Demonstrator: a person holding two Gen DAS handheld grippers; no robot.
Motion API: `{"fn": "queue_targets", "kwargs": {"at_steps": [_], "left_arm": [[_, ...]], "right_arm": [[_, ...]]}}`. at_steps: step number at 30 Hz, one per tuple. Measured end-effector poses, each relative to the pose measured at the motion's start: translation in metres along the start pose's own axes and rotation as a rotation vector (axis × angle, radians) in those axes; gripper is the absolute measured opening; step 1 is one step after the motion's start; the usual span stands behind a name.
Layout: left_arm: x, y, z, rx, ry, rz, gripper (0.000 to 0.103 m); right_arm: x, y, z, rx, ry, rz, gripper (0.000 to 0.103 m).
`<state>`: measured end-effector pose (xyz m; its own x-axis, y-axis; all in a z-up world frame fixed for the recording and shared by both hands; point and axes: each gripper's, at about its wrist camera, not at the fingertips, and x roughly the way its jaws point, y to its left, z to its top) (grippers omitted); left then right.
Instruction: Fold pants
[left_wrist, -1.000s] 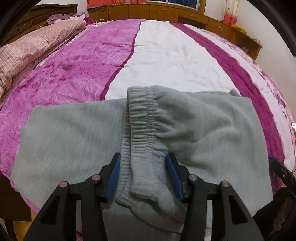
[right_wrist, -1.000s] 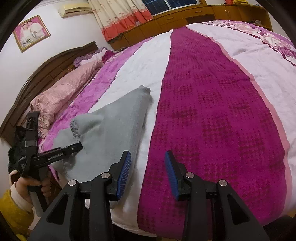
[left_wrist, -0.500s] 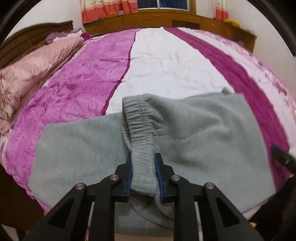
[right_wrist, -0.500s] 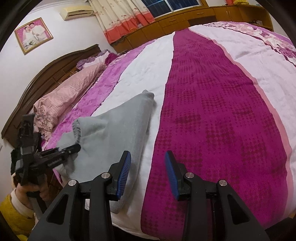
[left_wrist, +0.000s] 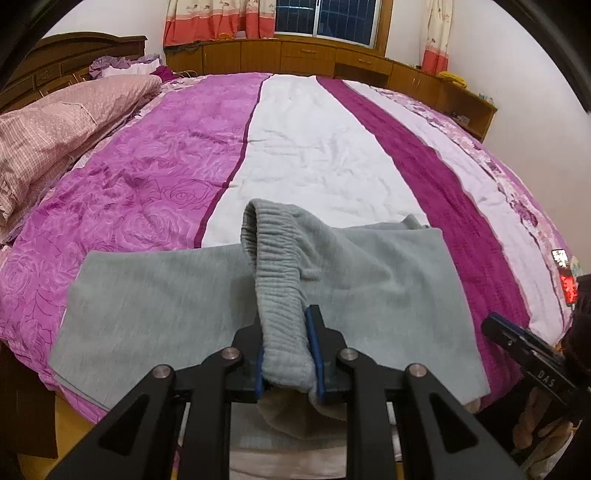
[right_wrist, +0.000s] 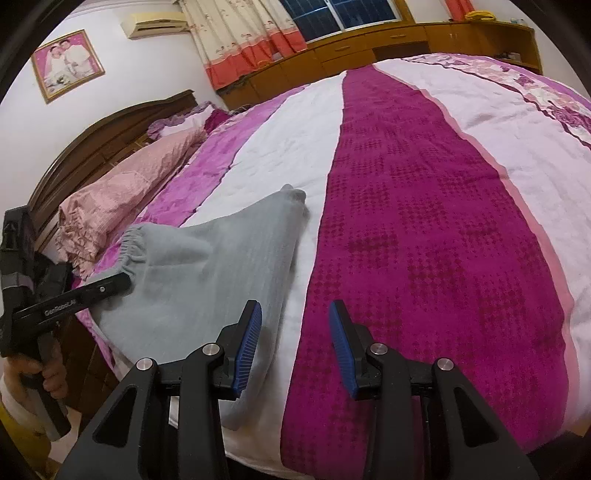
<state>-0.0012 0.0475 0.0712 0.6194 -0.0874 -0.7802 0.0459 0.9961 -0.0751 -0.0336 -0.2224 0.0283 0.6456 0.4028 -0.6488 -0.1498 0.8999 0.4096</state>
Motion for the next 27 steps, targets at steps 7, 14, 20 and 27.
{"fn": "queue_targets", "kwargs": {"at_steps": [7, 14, 20, 27], "left_arm": [[-0.002, 0.004, -0.006, 0.01, -0.002, -0.013, 0.02], [-0.014, 0.006, 0.0, -0.005, -0.031, -0.027, 0.019], [-0.048, 0.014, 0.023, -0.033, -0.114, -0.096, 0.019], [-0.03, 0.017, 0.009, -0.022, -0.043, -0.083, 0.021]], "right_arm": [[-0.001, 0.01, 0.007, 0.036, 0.014, 0.024, 0.031], [0.004, 0.014, 0.023, 0.029, 0.026, 0.04, 0.031], [0.009, 0.012, 0.027, 0.064, 0.028, 0.064, 0.031], [0.006, 0.037, 0.049, -0.051, 0.051, 0.033, 0.031]]}}
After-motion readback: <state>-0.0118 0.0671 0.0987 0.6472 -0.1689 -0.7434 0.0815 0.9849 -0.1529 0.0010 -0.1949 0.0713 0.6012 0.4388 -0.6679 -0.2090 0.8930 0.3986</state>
